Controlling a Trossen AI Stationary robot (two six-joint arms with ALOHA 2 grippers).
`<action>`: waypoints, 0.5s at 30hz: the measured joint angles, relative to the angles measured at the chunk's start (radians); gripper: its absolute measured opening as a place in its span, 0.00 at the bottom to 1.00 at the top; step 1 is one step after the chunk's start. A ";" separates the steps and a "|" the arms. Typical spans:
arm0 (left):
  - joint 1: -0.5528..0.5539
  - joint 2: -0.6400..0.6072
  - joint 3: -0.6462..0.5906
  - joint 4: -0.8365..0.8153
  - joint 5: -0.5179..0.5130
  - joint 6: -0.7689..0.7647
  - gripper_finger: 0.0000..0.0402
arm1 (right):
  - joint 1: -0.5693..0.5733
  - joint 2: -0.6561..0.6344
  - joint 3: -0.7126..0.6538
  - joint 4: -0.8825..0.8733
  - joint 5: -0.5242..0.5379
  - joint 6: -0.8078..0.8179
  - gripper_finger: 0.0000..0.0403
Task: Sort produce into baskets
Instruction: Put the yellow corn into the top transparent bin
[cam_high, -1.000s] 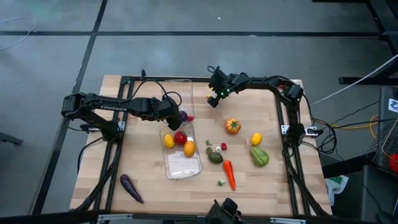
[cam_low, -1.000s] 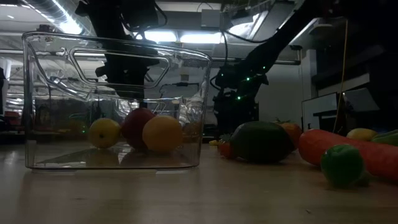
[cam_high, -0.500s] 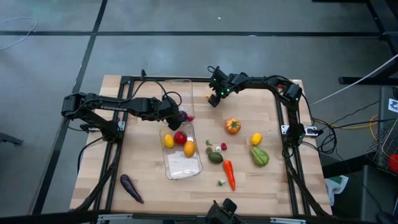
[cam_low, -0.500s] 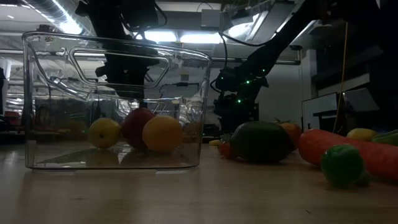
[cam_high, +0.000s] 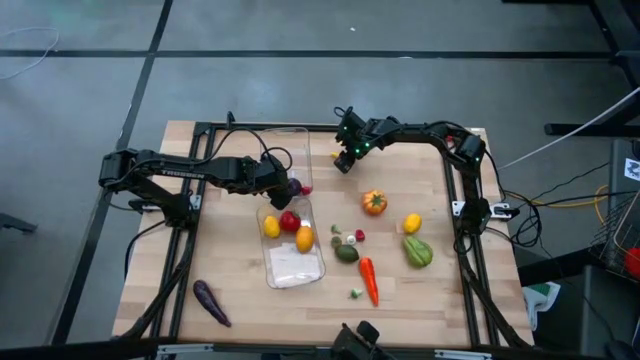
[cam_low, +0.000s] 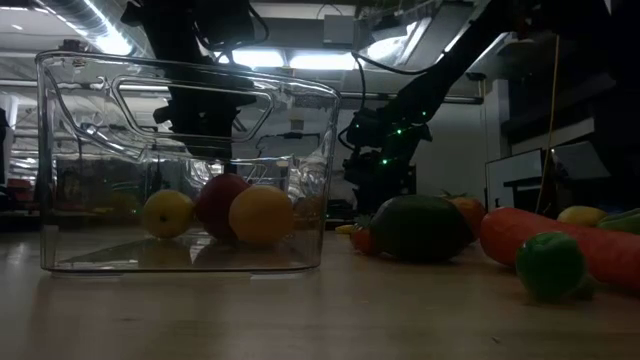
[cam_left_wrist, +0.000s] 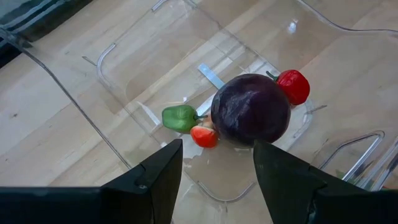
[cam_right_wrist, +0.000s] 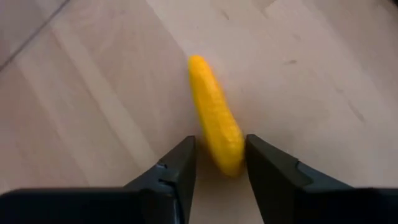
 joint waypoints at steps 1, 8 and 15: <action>0.000 0.000 0.000 0.000 0.000 0.000 0.48 | 0.000 0.000 0.000 0.000 -0.005 0.000 0.32; 0.000 0.000 0.000 0.000 0.005 0.000 0.48 | 0.001 0.000 0.000 -0.001 -0.011 0.000 0.27; 0.000 0.000 0.000 -0.001 0.006 0.000 0.48 | 0.001 -0.007 -0.002 -0.007 -0.012 0.000 0.21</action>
